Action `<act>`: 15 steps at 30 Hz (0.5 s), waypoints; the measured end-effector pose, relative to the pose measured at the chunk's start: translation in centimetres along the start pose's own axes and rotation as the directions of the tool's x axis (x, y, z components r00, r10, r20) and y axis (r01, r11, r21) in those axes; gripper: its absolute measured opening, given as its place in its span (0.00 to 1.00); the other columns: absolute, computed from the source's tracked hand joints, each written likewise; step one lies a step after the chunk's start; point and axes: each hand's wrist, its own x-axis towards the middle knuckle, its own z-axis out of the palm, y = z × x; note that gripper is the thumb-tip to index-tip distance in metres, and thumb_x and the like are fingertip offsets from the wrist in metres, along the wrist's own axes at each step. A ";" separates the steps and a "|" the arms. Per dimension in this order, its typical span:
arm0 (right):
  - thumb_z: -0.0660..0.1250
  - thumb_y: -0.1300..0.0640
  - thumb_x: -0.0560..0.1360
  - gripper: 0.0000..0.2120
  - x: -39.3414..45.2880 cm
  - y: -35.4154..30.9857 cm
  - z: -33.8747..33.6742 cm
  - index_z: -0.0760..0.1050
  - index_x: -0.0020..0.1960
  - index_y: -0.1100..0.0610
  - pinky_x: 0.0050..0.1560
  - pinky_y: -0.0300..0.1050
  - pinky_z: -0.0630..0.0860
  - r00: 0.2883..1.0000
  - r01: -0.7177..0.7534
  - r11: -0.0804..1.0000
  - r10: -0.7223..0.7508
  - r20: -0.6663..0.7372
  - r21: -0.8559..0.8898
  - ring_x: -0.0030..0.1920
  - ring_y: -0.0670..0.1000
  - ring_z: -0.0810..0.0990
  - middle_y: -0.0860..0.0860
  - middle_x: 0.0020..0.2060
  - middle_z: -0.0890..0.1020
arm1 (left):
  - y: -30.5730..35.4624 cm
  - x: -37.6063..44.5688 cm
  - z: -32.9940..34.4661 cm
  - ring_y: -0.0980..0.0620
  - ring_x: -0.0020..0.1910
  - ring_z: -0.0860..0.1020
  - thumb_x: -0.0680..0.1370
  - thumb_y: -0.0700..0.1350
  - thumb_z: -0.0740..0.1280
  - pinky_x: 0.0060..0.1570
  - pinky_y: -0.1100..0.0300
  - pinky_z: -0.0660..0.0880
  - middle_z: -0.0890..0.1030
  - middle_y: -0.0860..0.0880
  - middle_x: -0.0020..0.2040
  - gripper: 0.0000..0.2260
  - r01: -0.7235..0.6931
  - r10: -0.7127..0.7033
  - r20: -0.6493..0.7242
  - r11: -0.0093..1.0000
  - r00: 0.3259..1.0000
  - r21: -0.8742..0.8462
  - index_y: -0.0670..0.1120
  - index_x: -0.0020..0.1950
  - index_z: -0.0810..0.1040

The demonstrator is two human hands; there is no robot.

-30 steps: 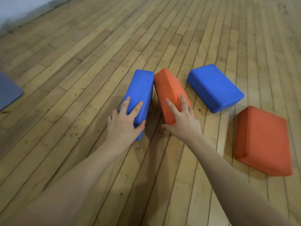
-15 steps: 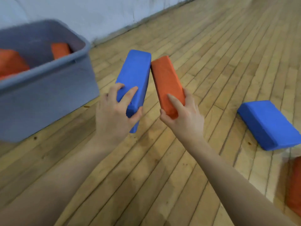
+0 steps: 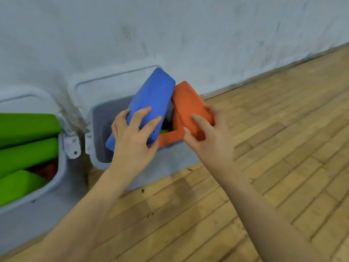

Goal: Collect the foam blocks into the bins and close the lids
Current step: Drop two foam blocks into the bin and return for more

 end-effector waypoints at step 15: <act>0.58 0.48 0.80 0.20 0.5 0.6 11.6 0.69 0.69 0.55 0.60 0.53 0.70 0.883 -0.137 0.987 0.159 0.441 -0.081 0.59 0.57 0.74 0.52 0.63 0.74 | -6.2 -1.8 5.0 0.37 0.58 0.75 0.74 0.52 0.55 0.57 0.43 0.69 0.76 0.40 0.62 0.23 0.300 -0.270 0.390 0.954 0.880 -0.017 0.41 0.64 0.74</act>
